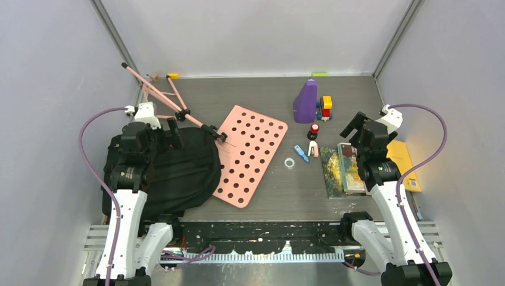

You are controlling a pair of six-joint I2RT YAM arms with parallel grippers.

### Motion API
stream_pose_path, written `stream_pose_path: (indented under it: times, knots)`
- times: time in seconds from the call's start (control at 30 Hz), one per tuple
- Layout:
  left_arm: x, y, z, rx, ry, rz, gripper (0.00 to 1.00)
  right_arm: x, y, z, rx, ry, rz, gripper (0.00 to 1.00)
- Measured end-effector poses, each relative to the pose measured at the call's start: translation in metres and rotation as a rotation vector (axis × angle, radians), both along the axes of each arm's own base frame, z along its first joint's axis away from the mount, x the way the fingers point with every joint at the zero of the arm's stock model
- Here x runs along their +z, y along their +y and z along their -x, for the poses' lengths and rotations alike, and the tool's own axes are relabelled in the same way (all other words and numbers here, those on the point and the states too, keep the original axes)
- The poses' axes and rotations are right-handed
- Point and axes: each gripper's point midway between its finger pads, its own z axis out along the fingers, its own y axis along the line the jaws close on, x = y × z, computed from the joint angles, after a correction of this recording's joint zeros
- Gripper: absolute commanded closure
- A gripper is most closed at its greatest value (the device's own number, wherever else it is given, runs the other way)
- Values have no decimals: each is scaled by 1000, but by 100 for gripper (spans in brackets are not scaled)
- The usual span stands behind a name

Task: Pack the student bag
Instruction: Pick up the student bag at the center of the board.

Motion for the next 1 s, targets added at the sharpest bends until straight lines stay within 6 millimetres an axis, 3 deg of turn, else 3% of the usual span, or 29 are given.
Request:
stream_pose_path:
  times: [0.43,0.63,0.8,1.0]
  knots:
    - [0,0,0,1,1,4,0,0,-1,0,-5,1,2,7]
    - [-4,-12,-2,-65,18,27,0,-4,18,-4,99,11,-35,7]
    - [-16,-31,-6,-155,68,62,0,-13,57,-19,266,64,-109,8]
    - [-15,-37,-5,-183,67,76,0,-24,157,-23,545,139,-174,9]
